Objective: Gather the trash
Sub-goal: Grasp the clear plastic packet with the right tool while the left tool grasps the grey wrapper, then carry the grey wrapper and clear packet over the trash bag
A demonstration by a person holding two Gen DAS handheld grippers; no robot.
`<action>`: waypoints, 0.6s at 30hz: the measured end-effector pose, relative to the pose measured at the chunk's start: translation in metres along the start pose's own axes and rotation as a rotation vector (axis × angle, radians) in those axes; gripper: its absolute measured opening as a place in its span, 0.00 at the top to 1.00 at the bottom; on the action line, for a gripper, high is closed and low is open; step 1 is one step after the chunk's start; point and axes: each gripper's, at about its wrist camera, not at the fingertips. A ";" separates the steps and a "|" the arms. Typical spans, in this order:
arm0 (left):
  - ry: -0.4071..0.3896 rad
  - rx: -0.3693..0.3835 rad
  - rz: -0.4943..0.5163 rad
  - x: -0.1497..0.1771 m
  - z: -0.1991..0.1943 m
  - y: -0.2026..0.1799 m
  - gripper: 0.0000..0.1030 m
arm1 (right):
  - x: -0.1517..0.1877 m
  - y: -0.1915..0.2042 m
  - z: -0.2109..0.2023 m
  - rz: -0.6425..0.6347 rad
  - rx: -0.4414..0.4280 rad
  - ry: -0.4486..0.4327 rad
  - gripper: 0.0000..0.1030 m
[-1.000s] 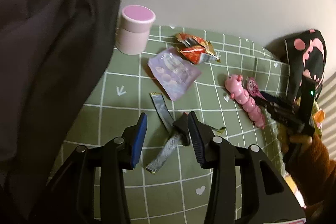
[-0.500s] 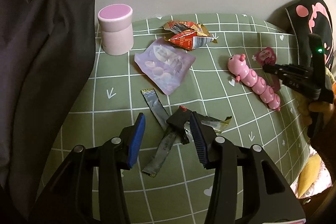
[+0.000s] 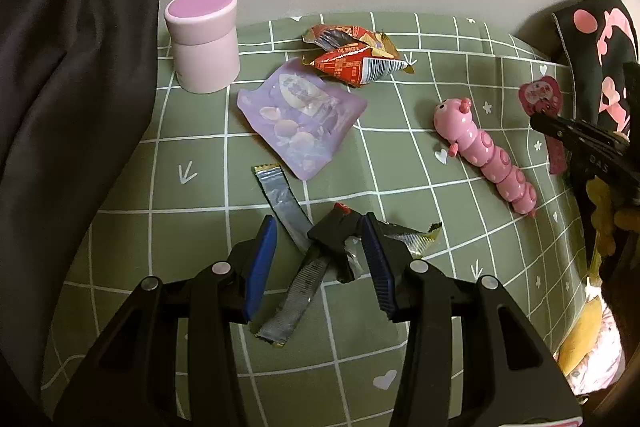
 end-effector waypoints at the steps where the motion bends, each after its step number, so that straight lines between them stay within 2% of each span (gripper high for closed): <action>1: -0.002 0.001 -0.005 -0.001 0.000 0.000 0.64 | 0.000 0.002 -0.002 0.005 0.004 -0.003 0.89; 3: -0.006 0.008 -0.018 -0.002 0.000 0.000 0.77 | 0.002 0.000 -0.008 0.012 0.008 -0.009 0.89; 5: -0.015 0.019 -0.033 -0.003 -0.001 0.001 0.85 | 0.004 -0.002 -0.015 0.018 0.014 -0.020 0.89; 11: -0.081 0.058 -0.034 -0.011 -0.014 -0.001 0.86 | 0.012 -0.007 -0.033 0.043 0.030 -0.050 0.89; 18: -0.143 0.070 -0.032 -0.026 -0.034 -0.002 0.86 | 0.018 -0.014 -0.052 0.063 0.037 -0.086 0.89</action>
Point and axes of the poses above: each gripper's, at about its wrist camera, not at the fingertips, and z roughly the way its jaws point, y to its left, x to its underside, and after that the axes turned 11 degrees about z, right-handed
